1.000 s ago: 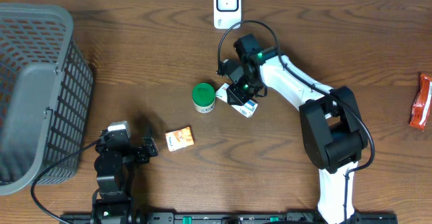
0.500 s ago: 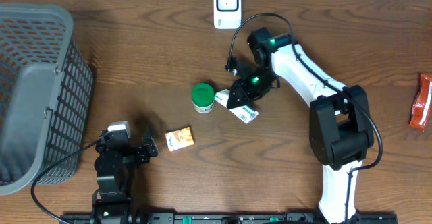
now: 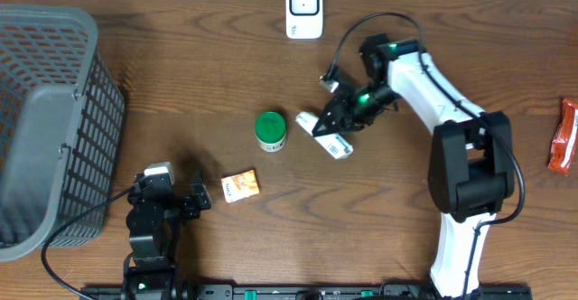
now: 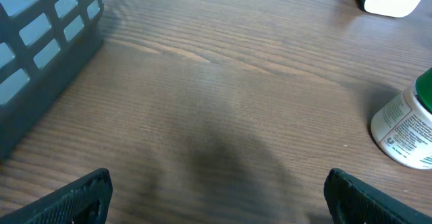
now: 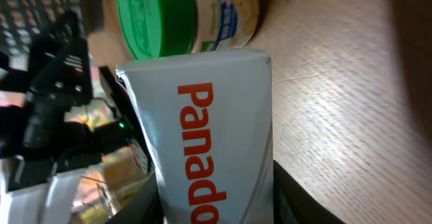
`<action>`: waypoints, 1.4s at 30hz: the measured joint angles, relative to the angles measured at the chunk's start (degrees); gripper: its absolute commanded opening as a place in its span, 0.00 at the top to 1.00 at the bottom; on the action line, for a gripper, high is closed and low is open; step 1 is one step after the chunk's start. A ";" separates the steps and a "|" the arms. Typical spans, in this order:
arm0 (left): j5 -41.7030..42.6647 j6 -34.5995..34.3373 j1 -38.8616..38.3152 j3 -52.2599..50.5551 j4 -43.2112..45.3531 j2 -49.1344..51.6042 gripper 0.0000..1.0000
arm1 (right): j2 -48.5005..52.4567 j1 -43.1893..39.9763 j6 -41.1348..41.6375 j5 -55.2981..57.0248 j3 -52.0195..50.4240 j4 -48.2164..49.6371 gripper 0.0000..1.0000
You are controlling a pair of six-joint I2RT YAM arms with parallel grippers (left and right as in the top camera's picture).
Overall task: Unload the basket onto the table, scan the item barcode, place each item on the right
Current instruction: 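Raise the Panadol box to the scanner and present its barcode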
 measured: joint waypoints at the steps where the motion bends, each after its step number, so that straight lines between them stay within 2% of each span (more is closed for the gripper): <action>1: 0.00 0.00 0.00 0.00 0.00 0.00 0.01 | 0.00 -0.74 -0.04 -0.44 0.00 0.09 0.89; 11: -0.02 0.00 0.00 0.00 0.00 0.00 0.01 | -0.98 -3.28 -2.49 -2.03 0.02 7.19 0.95; 16: -0.02 0.00 0.00 0.00 0.00 0.00 0.02 | -7.50 -2.95 -2.75 2.64 0.02 11.78 0.93; 21: 0.00 0.00 0.00 0.00 0.00 0.00 0.01 | -16.55 -0.52 -2.43 14.38 0.15 18.82 0.84; 25: 0.00 0.00 0.00 0.00 0.00 0.00 0.01 | -19.34 4.44 -2.25 26.03 0.74 26.01 0.81; 29: -0.02 0.00 0.00 0.00 0.00 0.00 0.01 | -17.79 9.25 -2.64 38.36 0.76 33.88 0.81; 36: 0.00 0.00 0.00 0.00 0.00 0.00 0.01 | -12.35 11.02 -6.43 52.33 0.72 46.93 0.77; 42: -0.02 0.02 0.00 0.00 -0.02 0.00 0.01 | -6.49 10.80 -14.58 63.56 0.61 61.00 0.76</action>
